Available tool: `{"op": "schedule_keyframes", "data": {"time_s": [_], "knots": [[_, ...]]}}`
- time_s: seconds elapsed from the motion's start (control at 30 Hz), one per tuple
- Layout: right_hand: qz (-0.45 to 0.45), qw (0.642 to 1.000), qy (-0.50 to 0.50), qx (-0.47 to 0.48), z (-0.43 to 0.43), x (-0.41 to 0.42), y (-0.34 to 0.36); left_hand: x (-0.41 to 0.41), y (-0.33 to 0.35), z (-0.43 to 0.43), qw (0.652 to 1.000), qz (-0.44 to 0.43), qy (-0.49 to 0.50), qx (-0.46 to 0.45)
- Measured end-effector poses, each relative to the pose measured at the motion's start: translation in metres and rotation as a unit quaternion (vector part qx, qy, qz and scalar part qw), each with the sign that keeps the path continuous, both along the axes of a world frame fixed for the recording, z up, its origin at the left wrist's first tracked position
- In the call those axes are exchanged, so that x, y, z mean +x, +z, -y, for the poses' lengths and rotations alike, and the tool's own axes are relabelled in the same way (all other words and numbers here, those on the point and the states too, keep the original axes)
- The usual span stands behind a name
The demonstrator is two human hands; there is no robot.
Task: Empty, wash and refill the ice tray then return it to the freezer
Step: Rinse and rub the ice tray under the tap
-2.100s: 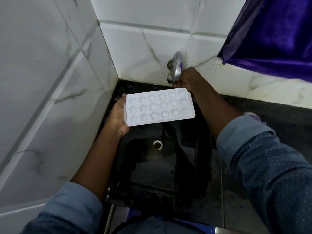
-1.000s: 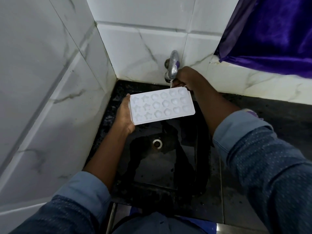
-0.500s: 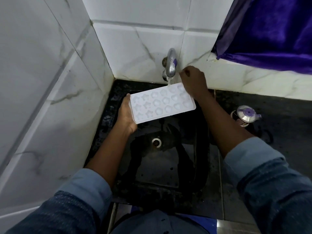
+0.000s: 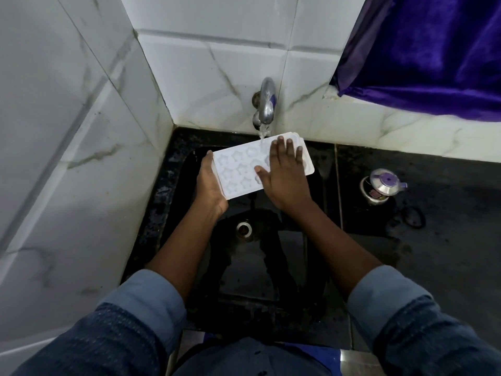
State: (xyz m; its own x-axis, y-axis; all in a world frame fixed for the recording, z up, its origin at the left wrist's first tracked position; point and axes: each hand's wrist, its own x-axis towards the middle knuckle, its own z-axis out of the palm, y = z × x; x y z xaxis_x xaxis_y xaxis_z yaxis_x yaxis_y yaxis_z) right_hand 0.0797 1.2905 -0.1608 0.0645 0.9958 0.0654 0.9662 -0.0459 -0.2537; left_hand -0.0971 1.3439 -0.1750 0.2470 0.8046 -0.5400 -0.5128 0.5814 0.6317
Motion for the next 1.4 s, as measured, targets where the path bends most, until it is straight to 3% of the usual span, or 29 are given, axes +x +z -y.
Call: {"op": "schedule_keyframes", "data": {"time_s": [0.23,0.3,0.47,0.67,0.87,1.0,1.07,1.27,1.33,1.4], "knots": [[0.036,0.972,0.230,-0.025,0.008,-0.042,-0.001,-0.019,-0.008,0.000,0.998,0.010,0.056,-0.016],[0.027,0.976,0.214,-0.014,0.005,-0.034,0.000,-0.027,-0.012,-0.002,0.998,-0.001,0.067,-0.017],[0.021,0.999,0.025,-0.029,0.003,-0.012,-0.001,-0.036,-0.013,0.002,0.996,-0.014,0.091,-0.011],[0.036,0.968,0.248,-0.034,0.029,-0.037,-0.008,-0.038,-0.020,0.008,0.991,-0.018,0.126,-0.028],[0.033,0.999,0.030,-0.028,0.013,-0.024,-0.008,-0.048,-0.019,0.011,0.988,-0.032,0.150,-0.032],[0.072,0.971,0.227,0.005,0.031,-0.047,-0.006,-0.045,-0.017,0.011,0.987,-0.029,0.152,-0.039],[0.085,0.957,0.276,0.023,0.036,-0.046,-0.007,-0.044,-0.015,0.011,0.987,-0.029,0.150,-0.041],[0.074,0.996,0.046,0.006,0.017,-0.015,-0.003,-0.045,-0.008,0.011,0.985,-0.041,0.162,-0.042],[0.075,0.994,0.078,-0.004,0.018,-0.025,0.000,-0.042,-0.007,0.010,0.985,-0.039,0.164,-0.042],[0.089,0.978,0.186,-0.004,0.023,-0.036,0.000,-0.040,-0.005,0.010,0.985,-0.038,0.162,-0.040]]}}
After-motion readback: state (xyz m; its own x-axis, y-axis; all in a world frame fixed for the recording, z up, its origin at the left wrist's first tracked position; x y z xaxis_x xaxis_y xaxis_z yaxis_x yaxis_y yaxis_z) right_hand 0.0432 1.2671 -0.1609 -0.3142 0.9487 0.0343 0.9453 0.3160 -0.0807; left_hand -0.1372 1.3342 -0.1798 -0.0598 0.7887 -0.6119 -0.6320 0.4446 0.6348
